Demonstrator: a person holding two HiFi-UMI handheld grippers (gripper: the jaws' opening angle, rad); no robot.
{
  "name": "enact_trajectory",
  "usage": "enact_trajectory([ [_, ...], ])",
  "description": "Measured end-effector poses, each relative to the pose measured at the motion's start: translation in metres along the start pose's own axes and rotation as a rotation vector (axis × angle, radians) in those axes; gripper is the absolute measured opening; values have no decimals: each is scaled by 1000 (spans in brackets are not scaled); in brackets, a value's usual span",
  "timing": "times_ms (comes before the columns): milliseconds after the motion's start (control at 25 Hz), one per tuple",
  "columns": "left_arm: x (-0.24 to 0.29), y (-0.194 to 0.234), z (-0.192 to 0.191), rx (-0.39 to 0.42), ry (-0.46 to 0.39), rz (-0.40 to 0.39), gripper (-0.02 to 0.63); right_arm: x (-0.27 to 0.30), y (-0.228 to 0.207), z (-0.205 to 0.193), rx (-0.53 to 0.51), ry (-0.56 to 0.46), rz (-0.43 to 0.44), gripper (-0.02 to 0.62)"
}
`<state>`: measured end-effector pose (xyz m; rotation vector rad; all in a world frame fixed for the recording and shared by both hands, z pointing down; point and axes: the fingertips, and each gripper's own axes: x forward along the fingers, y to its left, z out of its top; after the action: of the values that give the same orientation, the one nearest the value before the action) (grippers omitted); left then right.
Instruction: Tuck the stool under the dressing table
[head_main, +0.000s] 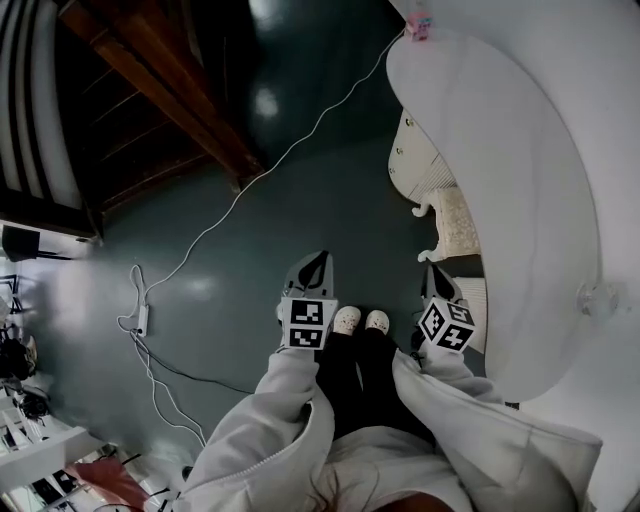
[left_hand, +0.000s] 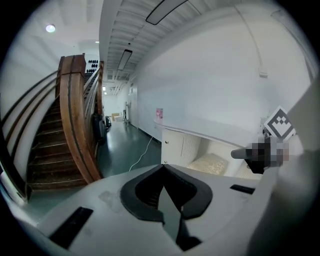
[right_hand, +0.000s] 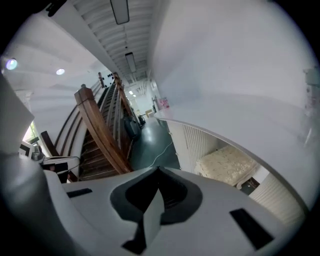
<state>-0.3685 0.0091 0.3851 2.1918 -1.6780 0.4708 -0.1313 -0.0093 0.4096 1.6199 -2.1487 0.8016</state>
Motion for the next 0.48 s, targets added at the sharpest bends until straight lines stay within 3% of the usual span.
enact_trajectory([
  [480,-62,8,36,-37,-92,43,15,-46,73,72,-202,-162,142,51],
])
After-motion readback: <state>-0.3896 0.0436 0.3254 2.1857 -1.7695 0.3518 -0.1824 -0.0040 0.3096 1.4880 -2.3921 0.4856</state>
